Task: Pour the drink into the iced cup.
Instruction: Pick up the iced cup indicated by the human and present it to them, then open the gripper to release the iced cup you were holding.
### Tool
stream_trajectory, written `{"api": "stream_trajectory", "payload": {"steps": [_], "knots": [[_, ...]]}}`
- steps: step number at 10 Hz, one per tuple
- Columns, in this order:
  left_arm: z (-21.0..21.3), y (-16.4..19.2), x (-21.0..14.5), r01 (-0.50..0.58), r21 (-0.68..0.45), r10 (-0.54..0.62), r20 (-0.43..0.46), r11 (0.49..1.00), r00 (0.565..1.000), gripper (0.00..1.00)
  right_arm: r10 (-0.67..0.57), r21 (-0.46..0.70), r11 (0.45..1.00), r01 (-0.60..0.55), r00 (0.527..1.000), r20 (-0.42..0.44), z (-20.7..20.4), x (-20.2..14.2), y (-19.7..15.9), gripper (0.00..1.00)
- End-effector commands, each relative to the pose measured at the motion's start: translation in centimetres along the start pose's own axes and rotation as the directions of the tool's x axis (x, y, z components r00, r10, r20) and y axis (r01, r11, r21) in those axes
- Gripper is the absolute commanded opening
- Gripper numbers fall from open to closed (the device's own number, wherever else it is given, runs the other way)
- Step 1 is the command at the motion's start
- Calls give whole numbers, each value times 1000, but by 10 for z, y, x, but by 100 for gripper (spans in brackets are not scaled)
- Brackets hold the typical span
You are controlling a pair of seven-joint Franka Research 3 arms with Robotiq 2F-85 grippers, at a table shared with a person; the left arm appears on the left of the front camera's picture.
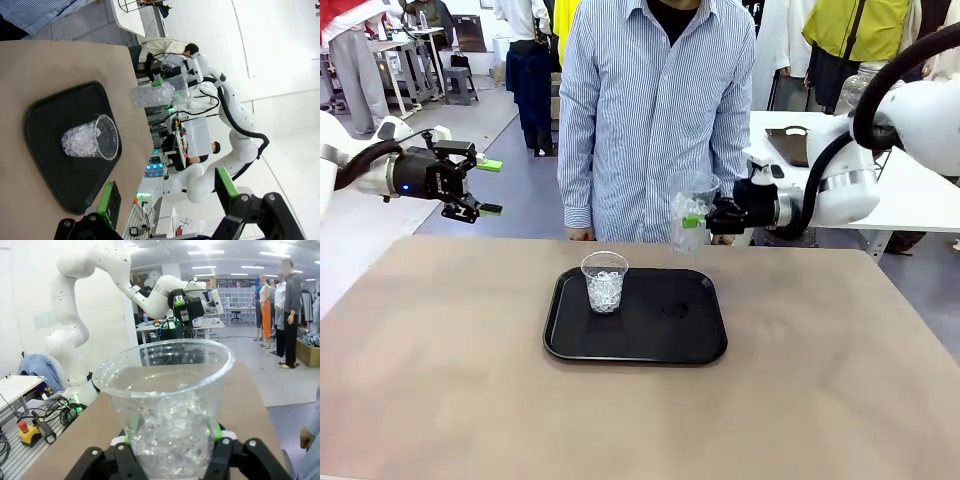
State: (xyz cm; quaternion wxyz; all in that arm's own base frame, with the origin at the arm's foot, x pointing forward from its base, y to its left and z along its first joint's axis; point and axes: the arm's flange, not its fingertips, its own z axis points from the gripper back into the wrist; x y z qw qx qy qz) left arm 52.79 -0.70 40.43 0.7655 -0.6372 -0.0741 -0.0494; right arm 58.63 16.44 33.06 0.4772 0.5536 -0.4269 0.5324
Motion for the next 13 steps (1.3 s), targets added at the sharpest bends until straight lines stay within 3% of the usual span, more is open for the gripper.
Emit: {"api": "stream_trajectory", "payload": {"steps": [1, 2, 3, 13], "knots": [[1, -1, -1, 7, 2, -7, 3, 1000, 1000, 100, -27, 32, 999, 27, 1000, 3, -2, 14, -11, 64], [1, -1, -1, 7, 2, -7, 3, 1000, 1000, 100, -43, 53, 998, 45, 999, -33, -9, 10, -15, 64], [1, -1, -1, 7, 2, -7, 3, 1000, 1000, 100, 1, 6, 1000, -1, 1000, -5, 0, 10, -5, 64], [1, -1, -1, 7, 2, -7, 3, 1000, 1000, 100, 1, 6, 1000, -1, 1000, -5, 0, 10, -5, 64]]}}
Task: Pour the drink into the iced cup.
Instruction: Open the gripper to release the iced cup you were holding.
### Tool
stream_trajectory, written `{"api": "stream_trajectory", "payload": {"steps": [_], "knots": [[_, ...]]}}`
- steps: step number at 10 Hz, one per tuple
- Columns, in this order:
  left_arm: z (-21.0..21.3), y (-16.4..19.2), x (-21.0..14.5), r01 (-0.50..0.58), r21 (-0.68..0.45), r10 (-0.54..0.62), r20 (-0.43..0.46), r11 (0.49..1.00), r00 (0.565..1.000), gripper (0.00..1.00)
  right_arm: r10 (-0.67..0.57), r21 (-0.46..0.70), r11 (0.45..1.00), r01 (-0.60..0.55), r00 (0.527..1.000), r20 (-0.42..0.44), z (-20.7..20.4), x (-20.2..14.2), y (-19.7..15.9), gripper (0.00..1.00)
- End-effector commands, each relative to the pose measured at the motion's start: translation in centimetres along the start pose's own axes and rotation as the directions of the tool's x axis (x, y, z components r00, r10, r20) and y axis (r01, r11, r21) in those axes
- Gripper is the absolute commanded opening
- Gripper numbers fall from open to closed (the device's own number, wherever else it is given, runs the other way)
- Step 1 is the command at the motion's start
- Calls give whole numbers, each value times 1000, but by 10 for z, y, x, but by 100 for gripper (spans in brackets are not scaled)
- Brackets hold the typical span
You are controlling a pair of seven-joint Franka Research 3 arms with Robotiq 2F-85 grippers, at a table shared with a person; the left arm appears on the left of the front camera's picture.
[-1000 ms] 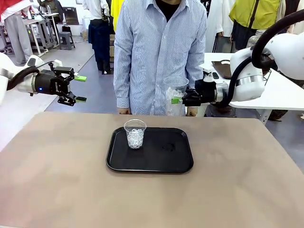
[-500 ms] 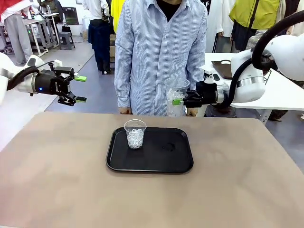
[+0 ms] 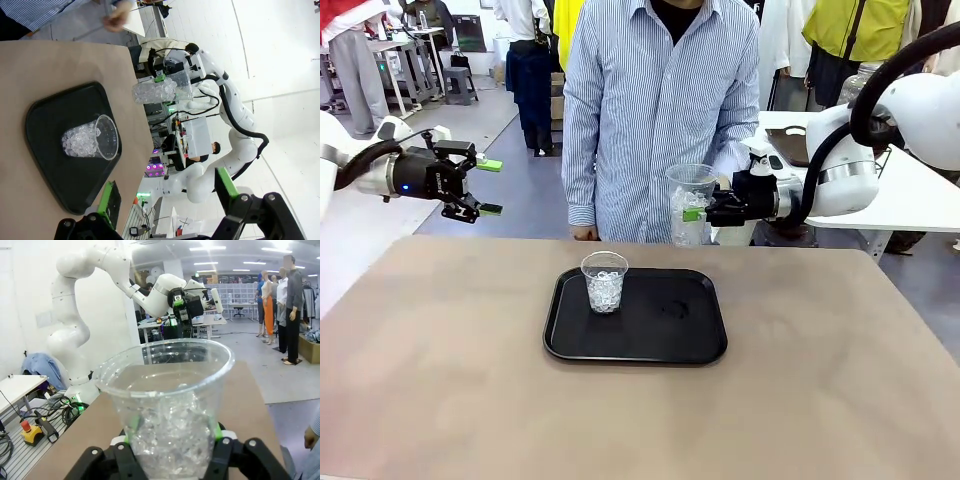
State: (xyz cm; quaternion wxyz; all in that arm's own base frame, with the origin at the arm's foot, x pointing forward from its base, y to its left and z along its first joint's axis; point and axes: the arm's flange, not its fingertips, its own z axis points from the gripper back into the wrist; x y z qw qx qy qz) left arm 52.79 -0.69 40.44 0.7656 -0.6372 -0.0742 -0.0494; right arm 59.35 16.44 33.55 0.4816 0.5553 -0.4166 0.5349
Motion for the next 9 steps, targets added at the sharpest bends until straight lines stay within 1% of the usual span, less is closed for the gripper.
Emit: {"api": "stream_trajectory", "payload": {"steps": [1, 9], "knots": [[1, -1, -1, 6, 2, -6, 3, 1000, 1000, 100, 16, -4, 1000, -16, 1000, 9, -2, 4, 2, 64], [1, -1, -1, 6, 2, -6, 3, 1000, 1000, 100, 16, -4, 1000, -16, 1000, 9, -2, 4, 2, 64]]}}
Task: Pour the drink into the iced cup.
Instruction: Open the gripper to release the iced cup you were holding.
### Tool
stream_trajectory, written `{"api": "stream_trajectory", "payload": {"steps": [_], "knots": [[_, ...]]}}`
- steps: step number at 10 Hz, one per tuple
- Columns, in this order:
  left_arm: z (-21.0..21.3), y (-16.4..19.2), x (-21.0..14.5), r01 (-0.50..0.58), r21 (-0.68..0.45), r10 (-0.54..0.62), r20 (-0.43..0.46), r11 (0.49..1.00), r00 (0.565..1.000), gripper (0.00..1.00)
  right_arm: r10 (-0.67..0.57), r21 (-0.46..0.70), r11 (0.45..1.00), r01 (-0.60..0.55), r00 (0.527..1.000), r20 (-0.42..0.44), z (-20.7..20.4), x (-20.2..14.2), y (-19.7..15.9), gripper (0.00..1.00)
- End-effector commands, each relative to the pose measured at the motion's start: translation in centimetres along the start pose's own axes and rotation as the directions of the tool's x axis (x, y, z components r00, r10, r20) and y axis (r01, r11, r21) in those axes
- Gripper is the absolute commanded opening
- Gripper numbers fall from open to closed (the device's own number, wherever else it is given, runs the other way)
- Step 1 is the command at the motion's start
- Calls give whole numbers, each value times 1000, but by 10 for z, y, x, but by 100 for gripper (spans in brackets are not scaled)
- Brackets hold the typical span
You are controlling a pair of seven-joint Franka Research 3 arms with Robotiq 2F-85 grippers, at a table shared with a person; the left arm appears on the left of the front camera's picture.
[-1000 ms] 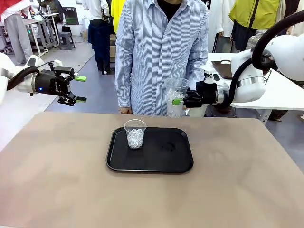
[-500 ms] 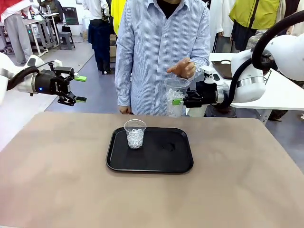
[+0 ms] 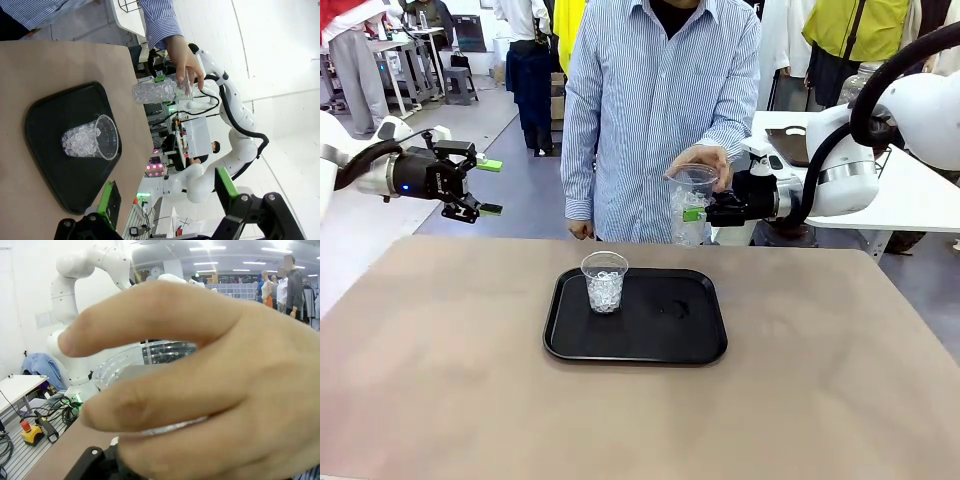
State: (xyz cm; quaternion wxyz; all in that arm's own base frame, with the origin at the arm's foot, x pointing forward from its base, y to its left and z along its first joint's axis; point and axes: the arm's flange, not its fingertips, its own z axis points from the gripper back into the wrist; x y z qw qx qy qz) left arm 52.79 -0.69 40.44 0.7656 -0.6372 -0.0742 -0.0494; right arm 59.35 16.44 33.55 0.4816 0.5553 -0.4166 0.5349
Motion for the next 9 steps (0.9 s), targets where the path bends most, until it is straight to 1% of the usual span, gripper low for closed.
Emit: {"api": "stream_trajectory", "payload": {"steps": [1, 9], "knots": [[1, -1, -1, 6, 2, -6, 3, 1000, 1000, 100, 16, -4, 1000, -16, 1000, 9, -2, 4, 2, 64], [1, -1, -1, 6, 2, -6, 3, 1000, 1000, 100, 16, -4, 1000, -16, 1000, 9, -2, 4, 2, 64]]}}
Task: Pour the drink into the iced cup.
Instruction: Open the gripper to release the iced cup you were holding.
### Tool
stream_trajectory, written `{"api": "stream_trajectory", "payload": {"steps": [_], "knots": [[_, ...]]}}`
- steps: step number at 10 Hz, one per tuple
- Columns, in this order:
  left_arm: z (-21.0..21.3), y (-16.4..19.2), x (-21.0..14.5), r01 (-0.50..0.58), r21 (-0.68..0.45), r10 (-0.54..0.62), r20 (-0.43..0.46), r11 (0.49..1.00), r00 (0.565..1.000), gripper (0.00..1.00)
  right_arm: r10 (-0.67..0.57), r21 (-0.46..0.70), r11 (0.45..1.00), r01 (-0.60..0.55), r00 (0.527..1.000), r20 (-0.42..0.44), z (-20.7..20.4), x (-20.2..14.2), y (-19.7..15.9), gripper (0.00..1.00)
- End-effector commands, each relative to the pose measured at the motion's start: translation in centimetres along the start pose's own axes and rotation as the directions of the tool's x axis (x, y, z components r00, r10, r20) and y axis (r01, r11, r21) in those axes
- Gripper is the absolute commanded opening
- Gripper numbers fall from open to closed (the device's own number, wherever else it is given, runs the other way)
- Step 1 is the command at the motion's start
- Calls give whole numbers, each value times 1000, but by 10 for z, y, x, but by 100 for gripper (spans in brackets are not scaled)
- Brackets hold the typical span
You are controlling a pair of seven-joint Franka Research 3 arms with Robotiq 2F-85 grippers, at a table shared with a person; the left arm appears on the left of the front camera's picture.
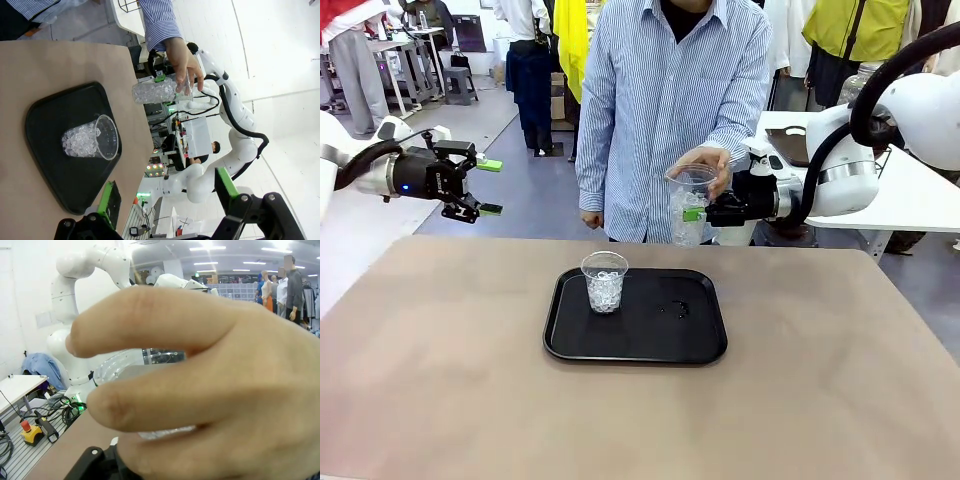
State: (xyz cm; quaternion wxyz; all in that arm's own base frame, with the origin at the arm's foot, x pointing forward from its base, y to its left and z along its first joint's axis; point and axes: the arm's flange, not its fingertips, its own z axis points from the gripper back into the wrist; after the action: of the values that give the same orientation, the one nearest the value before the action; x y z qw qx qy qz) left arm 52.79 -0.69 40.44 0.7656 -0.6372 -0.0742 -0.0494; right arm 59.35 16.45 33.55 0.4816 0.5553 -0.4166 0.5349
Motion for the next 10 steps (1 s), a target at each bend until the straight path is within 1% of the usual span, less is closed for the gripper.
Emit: {"api": "stream_trajectory", "payload": {"steps": [1, 10], "knots": [[1, -1, -1, 6, 2, -6, 3, 1000, 1000, 100, 16, -5, 1000, -16, 1000, 9, -2, 4, 2, 64], [1, -1, -1, 6, 2, -6, 3, 1000, 1000, 100, 16, -5, 1000, -16, 1000, 9, -2, 4, 2, 64]]}}
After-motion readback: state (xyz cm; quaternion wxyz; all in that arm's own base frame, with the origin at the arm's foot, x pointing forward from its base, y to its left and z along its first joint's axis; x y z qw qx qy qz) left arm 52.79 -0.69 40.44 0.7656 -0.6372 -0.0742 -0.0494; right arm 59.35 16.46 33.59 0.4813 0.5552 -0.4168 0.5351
